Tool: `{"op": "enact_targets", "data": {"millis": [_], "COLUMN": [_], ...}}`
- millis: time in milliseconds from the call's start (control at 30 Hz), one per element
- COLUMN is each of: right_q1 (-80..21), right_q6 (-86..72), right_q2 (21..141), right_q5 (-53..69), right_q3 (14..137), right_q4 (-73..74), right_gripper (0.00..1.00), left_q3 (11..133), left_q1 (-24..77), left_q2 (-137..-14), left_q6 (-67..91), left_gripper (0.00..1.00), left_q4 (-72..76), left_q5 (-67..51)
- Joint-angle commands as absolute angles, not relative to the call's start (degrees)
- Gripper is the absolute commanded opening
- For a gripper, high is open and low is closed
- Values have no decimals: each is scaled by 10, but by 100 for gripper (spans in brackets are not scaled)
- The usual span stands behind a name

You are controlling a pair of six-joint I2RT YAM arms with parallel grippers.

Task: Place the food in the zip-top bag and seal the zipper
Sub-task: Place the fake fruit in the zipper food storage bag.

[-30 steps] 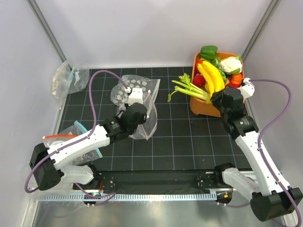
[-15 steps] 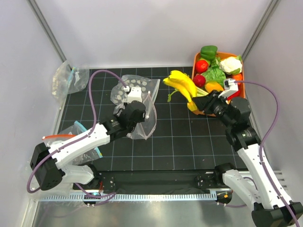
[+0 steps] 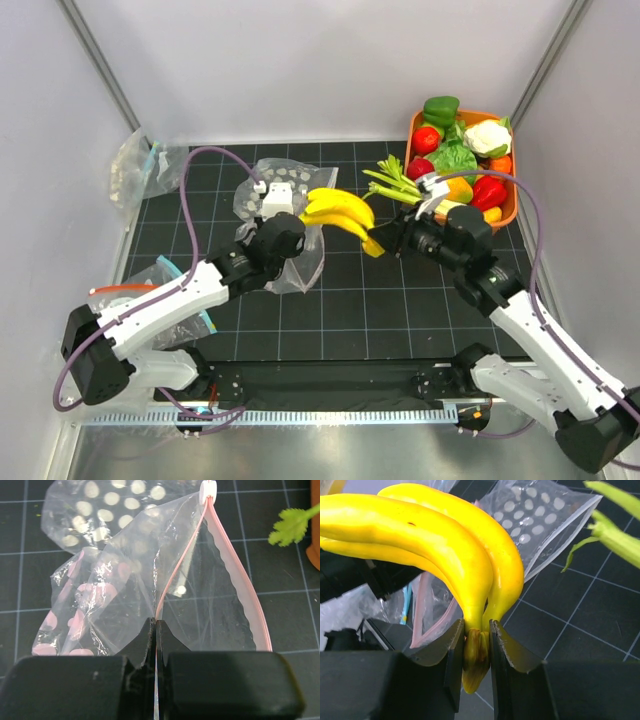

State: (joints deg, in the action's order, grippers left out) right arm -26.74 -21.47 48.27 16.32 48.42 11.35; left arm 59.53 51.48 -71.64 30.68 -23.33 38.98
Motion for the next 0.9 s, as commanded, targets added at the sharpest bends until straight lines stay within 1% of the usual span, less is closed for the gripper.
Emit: {"op": "enact_targets", "data": {"millis": [0, 133, 167, 600, 767, 867], "right_q1": [-325, -373, -386, -432, -474, -489], "right_q6": [-156, -133, -130, -109, -87, -80], "right_q2": [509, 551, 563, 628, 637, 652], "right_q5": [64, 7, -24, -144, -232, -245], "right_q3": [529, 554, 556, 588, 592, 592], "right_q4": [132, 157, 163, 200, 205, 198], "right_gripper": [1, 1, 1, 1, 1, 1], "left_q3": [628, 621, 618, 616, 638, 639], "left_q1": [505, 497, 497, 498, 501, 501], "left_q2": [-717, -704, -698, -674, -692, -689], "left_q6": [341, 349, 348, 328, 325, 325], "left_gripper": [0, 0, 0, 0, 0, 0], "left_q4": [-262, -264, -255, -251, -277, -276], "left_q5": [447, 449, 433, 382, 363, 330]}}
